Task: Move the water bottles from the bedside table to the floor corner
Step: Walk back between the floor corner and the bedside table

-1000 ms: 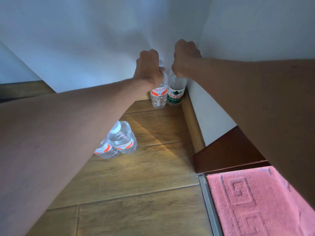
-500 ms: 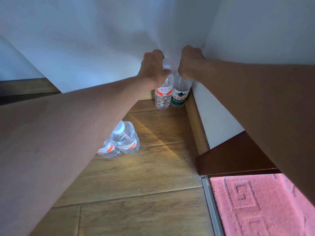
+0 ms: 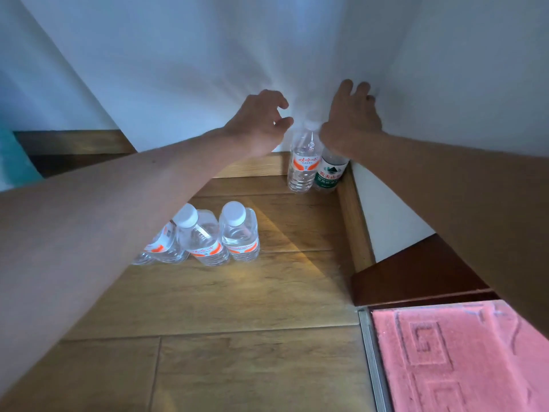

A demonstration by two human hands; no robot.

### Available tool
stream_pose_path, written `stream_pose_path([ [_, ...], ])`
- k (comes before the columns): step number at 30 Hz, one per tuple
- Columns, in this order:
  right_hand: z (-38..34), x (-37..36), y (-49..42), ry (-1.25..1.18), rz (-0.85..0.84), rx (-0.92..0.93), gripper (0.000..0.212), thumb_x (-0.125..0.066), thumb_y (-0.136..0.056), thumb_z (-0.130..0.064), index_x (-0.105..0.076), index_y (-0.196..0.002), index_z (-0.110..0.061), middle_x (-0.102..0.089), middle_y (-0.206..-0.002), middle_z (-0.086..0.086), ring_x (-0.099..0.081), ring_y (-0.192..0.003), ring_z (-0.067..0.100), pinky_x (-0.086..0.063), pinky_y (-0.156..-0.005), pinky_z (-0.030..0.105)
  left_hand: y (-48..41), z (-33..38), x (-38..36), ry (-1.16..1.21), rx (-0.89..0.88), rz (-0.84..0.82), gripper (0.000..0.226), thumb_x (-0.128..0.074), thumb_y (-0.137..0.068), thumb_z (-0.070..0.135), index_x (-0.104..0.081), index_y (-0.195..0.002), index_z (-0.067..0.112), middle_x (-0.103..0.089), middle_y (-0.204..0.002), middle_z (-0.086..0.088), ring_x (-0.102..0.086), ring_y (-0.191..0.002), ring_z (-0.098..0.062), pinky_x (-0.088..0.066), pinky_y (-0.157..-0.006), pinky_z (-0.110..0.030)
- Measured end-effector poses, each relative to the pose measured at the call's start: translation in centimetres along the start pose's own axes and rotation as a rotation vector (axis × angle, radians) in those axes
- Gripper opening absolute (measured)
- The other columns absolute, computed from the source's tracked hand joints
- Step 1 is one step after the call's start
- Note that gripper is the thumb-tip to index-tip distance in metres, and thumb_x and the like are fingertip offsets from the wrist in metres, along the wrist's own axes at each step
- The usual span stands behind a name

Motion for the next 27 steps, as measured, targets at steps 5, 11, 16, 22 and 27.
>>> stream_pose_path([
  [5, -5.6, 1.6, 3.2, 0.151, 0.061, 0.300, 0.061, -0.060, -0.089, -0.024, -0.032, -0.138, -0.002, -0.039, -0.137, 0.021, -0.045, -0.121, 0.036, -0.037, -0.103, 0.045, 4.4, -0.2, 3.5, -0.205, -0.107, -0.099, 0.027, -0.050, -0.099, 0.025, -0.065, -0.113, 0.007, -0.065, -0.108, -0.011, -0.060, -0.097, -0.025, -0.045, -0.083, -0.029],
  [11, -11.3, 0.6, 8.4, 0.000, -0.254, 0.560, 0.049, -0.053, -0.095, -0.025, -0.036, -0.138, -0.010, -0.045, -0.132, 0.013, -0.048, -0.119, 0.033, -0.044, -0.095, 0.044, 9.5, -2.0, 6.5, -0.314, -0.058, -0.166, 0.032, -0.046, -0.099, 0.029, -0.067, -0.101, 0.006, -0.065, -0.093, -0.010, -0.060, -0.090, -0.028, -0.048, -0.079, -0.041],
  [16, -13.8, -2.2, 12.6, 0.201, -0.606, 0.770, 0.045, -0.050, -0.098, -0.039, -0.048, -0.135, -0.013, -0.057, -0.130, 0.011, -0.055, -0.117, 0.030, -0.045, -0.094, 0.034, 13.5, -3.4, 5.9, -0.441, -0.046, -0.240, 0.026, -0.050, -0.097, 0.028, -0.066, -0.100, 0.008, -0.063, -0.091, -0.010, -0.061, -0.090, -0.029, -0.043, -0.070, -0.035],
  [22, -13.2, -4.2, 14.2, 0.367, -0.729, 0.853, 0.068, -0.069, -0.085, -0.047, -0.045, -0.143, -0.020, -0.050, -0.142, 0.003, -0.047, -0.130, 0.026, -0.040, -0.108, 0.041, 16.6, -6.1, 4.1, -0.456, -0.086, -0.372, 0.032, -0.055, -0.094, 0.028, -0.057, -0.123, 0.015, -0.060, -0.111, -0.009, -0.059, -0.101, -0.026, -0.048, -0.084, -0.042],
  [27, -13.6, -4.6, 14.5, 0.415, -0.662, 0.916, 0.062, -0.076, -0.081, -0.036, -0.051, -0.137, -0.022, -0.051, -0.137, 0.007, -0.048, -0.126, 0.029, -0.043, -0.104, 0.045, 16.1, -7.0, 3.8, -0.387, -0.126, -0.351, 0.024, -0.065, -0.089, 0.017, -0.061, -0.112, 0.010, -0.060, -0.104, -0.005, -0.056, -0.093, -0.021, -0.036, -0.073, -0.028],
])
Point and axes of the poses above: each hand's wrist, its own y-axis away from the middle knuckle, its own x-axis out of the back of the hand, z = x × y, the point moved 7 cm from there along -y, towards the middle knuckle
